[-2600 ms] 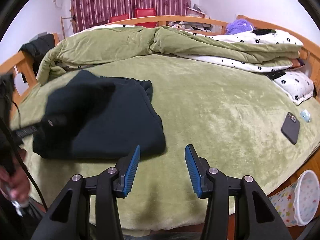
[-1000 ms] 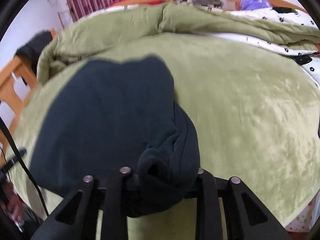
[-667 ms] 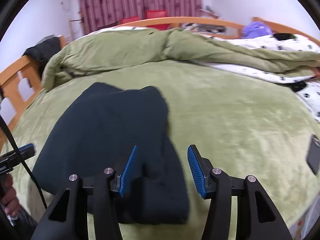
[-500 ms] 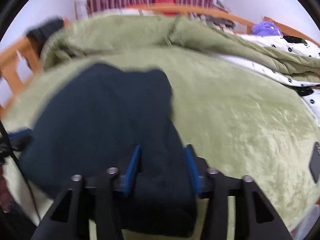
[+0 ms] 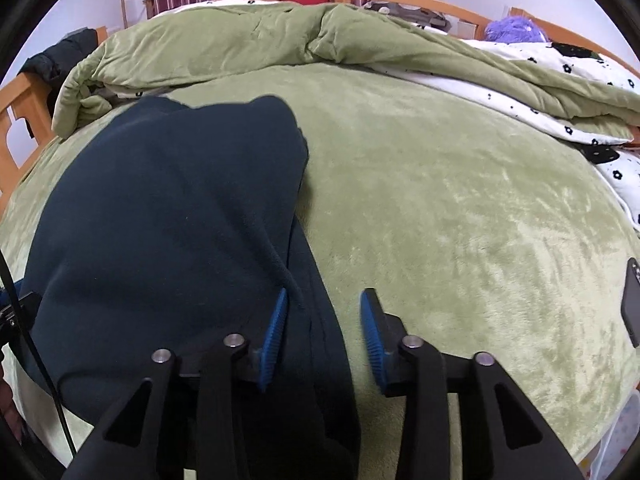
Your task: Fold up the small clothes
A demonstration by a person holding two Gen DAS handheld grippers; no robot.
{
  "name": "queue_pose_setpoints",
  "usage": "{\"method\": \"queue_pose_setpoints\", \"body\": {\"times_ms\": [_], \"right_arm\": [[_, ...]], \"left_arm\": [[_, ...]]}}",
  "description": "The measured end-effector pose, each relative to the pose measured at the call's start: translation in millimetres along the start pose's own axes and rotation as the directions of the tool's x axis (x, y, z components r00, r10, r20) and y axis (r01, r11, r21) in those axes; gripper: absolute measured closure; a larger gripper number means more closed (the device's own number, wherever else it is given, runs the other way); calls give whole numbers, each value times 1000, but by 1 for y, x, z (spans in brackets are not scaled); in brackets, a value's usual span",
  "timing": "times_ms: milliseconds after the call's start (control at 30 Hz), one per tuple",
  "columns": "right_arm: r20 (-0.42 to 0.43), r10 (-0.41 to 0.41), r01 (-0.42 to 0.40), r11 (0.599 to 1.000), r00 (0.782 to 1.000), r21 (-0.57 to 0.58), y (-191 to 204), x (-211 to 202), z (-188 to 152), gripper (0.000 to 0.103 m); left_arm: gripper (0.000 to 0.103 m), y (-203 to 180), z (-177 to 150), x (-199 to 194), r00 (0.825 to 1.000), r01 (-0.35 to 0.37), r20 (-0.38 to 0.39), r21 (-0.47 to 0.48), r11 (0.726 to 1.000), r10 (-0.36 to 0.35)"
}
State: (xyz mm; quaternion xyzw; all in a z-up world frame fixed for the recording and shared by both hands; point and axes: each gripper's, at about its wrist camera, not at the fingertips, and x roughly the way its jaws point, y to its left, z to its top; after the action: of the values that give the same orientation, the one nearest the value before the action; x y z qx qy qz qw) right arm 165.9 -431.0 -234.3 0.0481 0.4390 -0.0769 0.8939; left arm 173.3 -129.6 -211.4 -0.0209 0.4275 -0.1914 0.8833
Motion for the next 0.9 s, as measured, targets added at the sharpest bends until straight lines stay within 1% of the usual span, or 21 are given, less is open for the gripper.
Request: {"method": "queue_pose_setpoints", "body": {"times_ms": [33,167,233,267,333,400,467,600,667,800,833,900], "right_arm": [[5,0,0,1000,1000,4,-1,-5,1,59],[17,16,-17,1000,1000,26,-6,-25,5,58],[12,39,-39,999,999,34,-6,-38,7,56],[8,46,-46,998,999,36,-7,-43,7,54],[8,53,-54,998,999,39,-5,-57,9,54],[25,54,-55,998,998,33,-2,-73,9,53],[42,53,-55,998,998,29,1,-89,9,49],[57,69,-70,997,996,25,5,-119,7,49],[48,46,-46,999,998,15,8,-130,7,49],[72,23,-24,1000,997,11,11,-156,0,48],[72,11,-12,1000,997,13,12,-163,-2,46],[77,13,-15,1000,997,22,12,-174,-7,40]], "left_arm": [[32,0,1,-1,1000,-2,-4,-2,1000,2],[34,-5,1,-14,1000,-12,-10,-1,1000,12],[34,-9,2,-20,1000,-15,-14,2,1000,15],[34,-14,3,-24,999,-34,-15,9,999,34],[34,-21,5,-33,998,-57,0,23,998,57],[34,-29,7,-43,997,-72,13,43,996,72],[34,-38,9,-56,995,-100,30,56,993,98],[34,-47,10,-81,992,-116,57,46,992,113],[34,-49,10,-95,990,-125,72,41,991,122],[32,-55,9,-117,987,-138,83,45,989,134],[30,-58,9,-123,987,-143,84,48,989,139],[26,-60,7,-135,986,-147,88,51,988,142]]}}
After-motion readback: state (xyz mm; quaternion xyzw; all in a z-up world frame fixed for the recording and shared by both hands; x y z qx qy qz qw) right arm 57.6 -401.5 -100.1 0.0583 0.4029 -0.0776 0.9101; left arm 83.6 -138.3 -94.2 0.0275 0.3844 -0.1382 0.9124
